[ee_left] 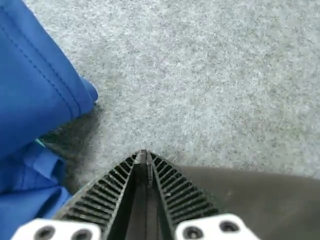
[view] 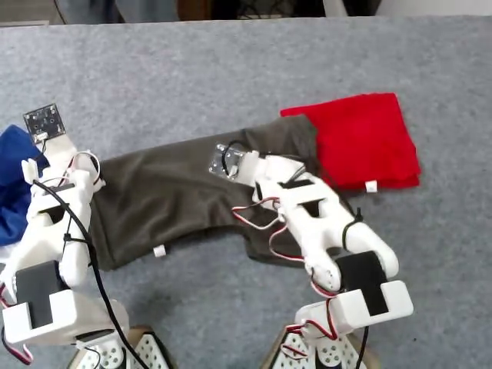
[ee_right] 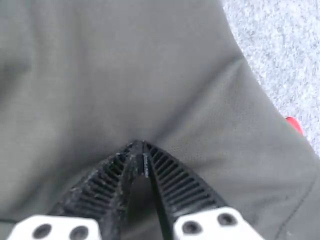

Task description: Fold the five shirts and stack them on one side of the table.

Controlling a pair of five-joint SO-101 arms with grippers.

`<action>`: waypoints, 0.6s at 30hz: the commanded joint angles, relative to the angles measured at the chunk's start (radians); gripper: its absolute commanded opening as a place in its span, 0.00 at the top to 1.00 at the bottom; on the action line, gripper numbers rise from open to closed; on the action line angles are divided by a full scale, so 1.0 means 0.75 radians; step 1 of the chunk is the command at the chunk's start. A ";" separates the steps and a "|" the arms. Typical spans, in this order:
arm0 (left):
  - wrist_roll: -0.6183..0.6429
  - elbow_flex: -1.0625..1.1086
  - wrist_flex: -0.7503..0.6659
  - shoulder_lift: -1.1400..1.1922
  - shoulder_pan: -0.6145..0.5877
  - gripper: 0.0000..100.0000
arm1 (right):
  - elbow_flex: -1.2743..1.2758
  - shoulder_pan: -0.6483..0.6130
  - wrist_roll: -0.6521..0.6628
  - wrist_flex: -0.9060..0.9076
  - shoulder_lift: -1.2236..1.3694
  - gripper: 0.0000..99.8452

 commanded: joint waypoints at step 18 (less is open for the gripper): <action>-0.074 -0.042 -0.100 0.070 0.036 0.97 | -0.062 0.027 0.004 -0.020 0.056 0.99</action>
